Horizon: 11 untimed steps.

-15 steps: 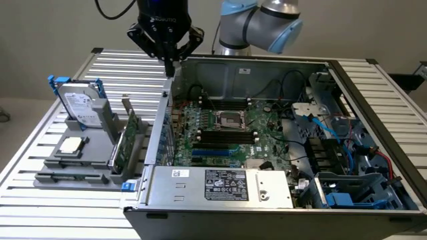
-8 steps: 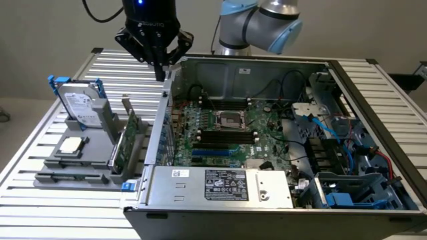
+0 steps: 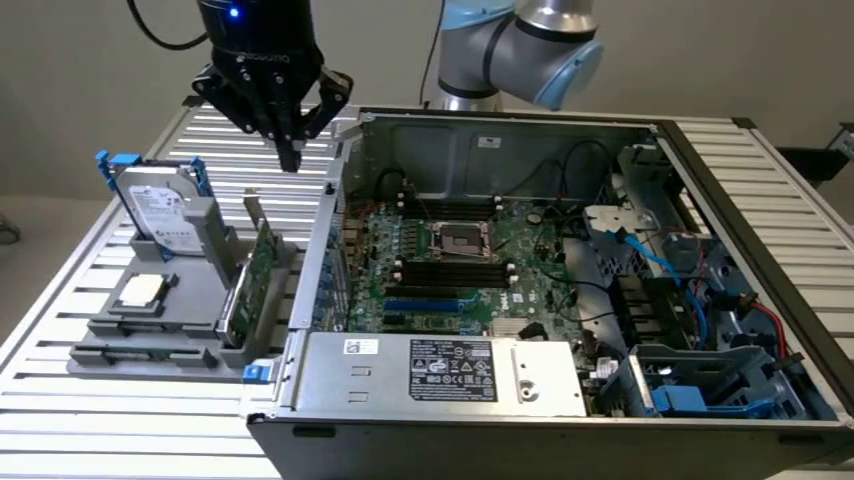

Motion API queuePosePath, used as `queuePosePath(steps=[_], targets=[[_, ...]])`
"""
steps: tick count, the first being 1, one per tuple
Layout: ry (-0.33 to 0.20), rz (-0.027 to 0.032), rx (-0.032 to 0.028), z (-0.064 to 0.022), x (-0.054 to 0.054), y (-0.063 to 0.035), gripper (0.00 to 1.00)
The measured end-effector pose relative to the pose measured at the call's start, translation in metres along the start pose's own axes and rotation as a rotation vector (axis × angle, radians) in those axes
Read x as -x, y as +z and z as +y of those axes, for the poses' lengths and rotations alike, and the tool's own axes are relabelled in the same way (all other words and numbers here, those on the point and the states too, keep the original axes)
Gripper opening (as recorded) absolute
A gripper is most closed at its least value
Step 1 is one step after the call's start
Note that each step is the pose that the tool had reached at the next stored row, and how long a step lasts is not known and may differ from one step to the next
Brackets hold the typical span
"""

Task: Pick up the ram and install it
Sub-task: 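Reach for the ram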

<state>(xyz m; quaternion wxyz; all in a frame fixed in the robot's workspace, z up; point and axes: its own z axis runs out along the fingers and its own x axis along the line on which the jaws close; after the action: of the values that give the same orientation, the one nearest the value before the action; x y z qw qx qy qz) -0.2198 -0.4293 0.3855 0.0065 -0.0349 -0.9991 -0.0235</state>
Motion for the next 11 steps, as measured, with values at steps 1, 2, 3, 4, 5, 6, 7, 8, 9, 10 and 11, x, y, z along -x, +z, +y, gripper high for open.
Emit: queuePosePath(steps=[1, 2, 3, 4, 5, 6, 7, 8, 9, 10, 11], targets=[[-0.001, 0.0000, 0.0003, -0.0010, -0.004, 0.0007, 0.11], [-0.001, 0.0000, 0.0004, -0.0020, -0.008, 0.0013, 0.11], [-0.002, 0.0000, 0.0006, -0.0030, -0.013, 0.0019, 0.11], [-0.003, 0.0001, 0.0006, -0.0041, -0.017, 0.0024, 0.11], [-0.004, 0.0002, 0.0007, -0.0051, -0.021, 0.0029, 0.11], [-0.004, 0.0002, 0.0007, -0.0061, -0.025, 0.0034, 0.11], [-0.005, 0.0002, 0.0007, -0.0072, -0.029, 0.0039, 0.11], [-0.006, 0.0003, 0.0007, -0.0082, -0.034, 0.0044, 0.11], [-0.006, 0.0003, 0.0007, -0.0092, -0.038, 0.0049, 0.11], [-0.006, 0.0003, 0.0008, -0.0102, -0.043, 0.0054, 0.11], [-0.007, 0.0003, 0.0009, -0.0110, -0.047, 0.0060, 0.11]])
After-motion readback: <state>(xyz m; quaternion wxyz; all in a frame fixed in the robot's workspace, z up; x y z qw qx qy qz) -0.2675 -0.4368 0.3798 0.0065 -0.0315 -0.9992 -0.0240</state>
